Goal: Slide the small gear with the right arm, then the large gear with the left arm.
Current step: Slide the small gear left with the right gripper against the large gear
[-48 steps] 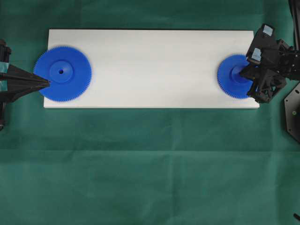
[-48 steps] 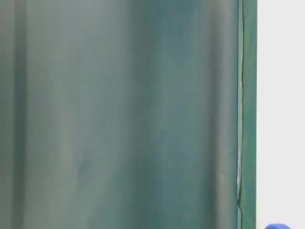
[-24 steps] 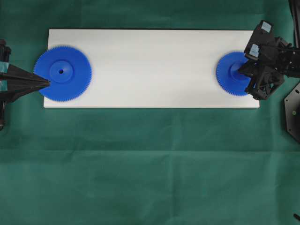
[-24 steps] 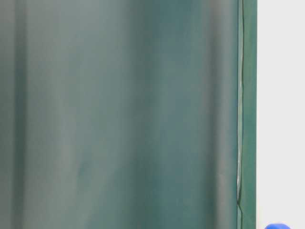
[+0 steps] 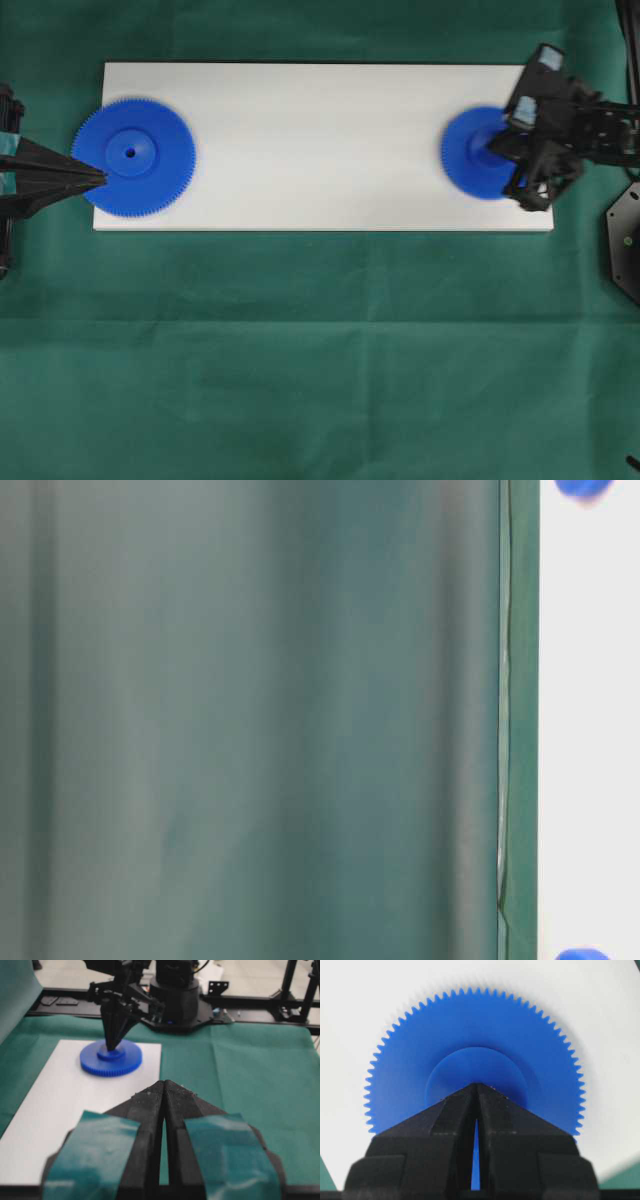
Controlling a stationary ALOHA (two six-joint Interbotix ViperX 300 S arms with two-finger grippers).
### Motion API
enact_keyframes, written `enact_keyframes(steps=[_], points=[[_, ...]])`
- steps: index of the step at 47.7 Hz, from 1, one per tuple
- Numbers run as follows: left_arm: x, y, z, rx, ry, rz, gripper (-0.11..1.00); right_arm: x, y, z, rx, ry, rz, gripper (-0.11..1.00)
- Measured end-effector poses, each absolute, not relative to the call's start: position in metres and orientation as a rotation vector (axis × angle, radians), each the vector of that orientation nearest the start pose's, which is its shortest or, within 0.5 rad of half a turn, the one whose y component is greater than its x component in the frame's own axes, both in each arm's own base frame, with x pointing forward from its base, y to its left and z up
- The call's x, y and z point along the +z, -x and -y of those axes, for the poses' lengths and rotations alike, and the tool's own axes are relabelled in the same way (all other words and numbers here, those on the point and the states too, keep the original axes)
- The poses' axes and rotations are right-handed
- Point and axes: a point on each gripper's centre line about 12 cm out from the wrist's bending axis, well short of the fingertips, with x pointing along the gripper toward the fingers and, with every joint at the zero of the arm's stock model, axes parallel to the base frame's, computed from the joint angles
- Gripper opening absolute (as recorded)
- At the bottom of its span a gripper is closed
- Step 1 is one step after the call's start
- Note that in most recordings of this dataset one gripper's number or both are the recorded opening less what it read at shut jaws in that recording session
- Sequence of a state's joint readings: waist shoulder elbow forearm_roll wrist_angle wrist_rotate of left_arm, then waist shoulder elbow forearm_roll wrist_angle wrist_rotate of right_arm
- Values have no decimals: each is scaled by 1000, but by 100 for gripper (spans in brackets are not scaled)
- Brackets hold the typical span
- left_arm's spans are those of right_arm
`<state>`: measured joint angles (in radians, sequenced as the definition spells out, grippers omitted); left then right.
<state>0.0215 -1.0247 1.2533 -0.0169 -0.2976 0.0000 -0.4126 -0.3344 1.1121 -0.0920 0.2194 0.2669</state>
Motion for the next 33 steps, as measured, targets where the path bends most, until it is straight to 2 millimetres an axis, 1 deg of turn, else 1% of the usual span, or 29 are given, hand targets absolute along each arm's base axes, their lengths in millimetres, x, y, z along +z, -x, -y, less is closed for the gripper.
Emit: enact_keyframes(steps=[4,13,14,21,25,33], points=[[274,-185,-5,26,16,69,0,119,-233,100,-466,-347,-947,51],[274,-185,-4,24,17,69,0,114,-294,114,-433,-328,-949,51],[274,-185,-5,26,19,69,0,114,-304,116,-427,-322,-946,51],[274,-185,-5,26,19,69,0,113,-352,122,-391,-285,-925,51],[274,-184,-4,24,19,72,0,113,-379,120,-360,-247,-918,51],[275,-184,-5,26,19,74,0,114,-418,112,-314,-206,-897,51]])
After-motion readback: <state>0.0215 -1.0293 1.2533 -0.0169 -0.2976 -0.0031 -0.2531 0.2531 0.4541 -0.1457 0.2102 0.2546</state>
